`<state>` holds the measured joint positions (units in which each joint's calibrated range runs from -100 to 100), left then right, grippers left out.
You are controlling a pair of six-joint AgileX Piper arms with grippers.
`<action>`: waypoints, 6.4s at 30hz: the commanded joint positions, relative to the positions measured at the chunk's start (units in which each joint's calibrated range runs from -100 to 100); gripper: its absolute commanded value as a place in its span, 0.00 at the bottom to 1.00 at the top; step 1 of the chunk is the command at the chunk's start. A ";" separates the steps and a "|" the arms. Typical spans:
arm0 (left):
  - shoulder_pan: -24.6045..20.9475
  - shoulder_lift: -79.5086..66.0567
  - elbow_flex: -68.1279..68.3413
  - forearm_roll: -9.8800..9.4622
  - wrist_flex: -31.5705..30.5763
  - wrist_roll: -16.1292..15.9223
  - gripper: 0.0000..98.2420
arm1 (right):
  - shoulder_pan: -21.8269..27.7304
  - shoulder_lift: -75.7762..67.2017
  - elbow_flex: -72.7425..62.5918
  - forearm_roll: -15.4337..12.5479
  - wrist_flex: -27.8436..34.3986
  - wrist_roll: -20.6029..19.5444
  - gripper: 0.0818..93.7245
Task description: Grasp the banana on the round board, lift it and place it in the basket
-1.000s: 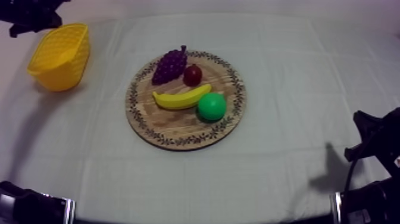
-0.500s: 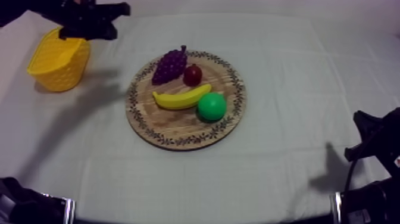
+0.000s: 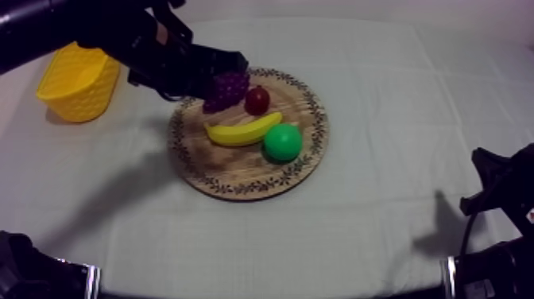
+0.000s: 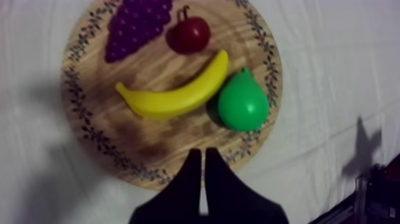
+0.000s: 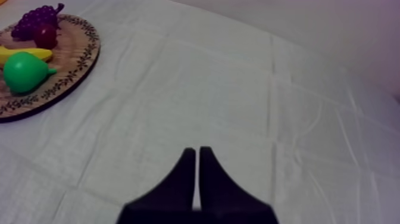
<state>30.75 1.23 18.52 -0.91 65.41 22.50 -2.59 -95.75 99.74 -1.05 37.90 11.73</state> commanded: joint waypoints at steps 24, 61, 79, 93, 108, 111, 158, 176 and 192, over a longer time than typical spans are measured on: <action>3.15 5.89 -3.52 0.07 3.86 -35.97 0.04 | -0.01 -0.01 0.04 0.00 0.01 0.02 0.00; 1.71 23.92 -10.37 -6.04 7.37 -36.86 0.64 | -0.09 -0.01 0.04 0.00 0.01 0.02 0.00; -0.56 40.60 -25.40 -5.39 7.27 -36.80 0.64 | -0.09 -0.01 0.04 0.00 0.01 0.02 0.00; -1.87 44.47 -28.16 -4.37 7.33 -36.26 0.49 | -0.09 -0.01 0.04 0.00 0.01 0.02 0.00; -1.71 46.08 -29.14 -3.86 9.07 -34.98 0.24 | -0.09 -0.01 0.04 0.00 0.01 0.02 0.00; -1.55 45.92 -29.04 -3.84 9.11 -34.84 0.23 | -0.09 -0.01 0.04 0.00 0.01 0.02 0.00; -12.98 10.26 -23.21 -8.53 19.78 -33.91 0.23 | -0.09 -0.01 0.04 0.00 0.01 0.02 0.00; -34.93 16.05 -27.06 -8.49 14.43 -36.49 0.25 | -0.09 -0.01 0.04 0.00 0.01 0.02 0.00; -37.01 21.44 -32.36 -8.35 13.55 -35.91 0.28 | -0.09 -0.01 0.04 0.00 0.01 0.02 0.00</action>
<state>-6.36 22.70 -13.87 -9.29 79.02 -13.68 -2.66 -95.75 99.74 -1.05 37.84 11.74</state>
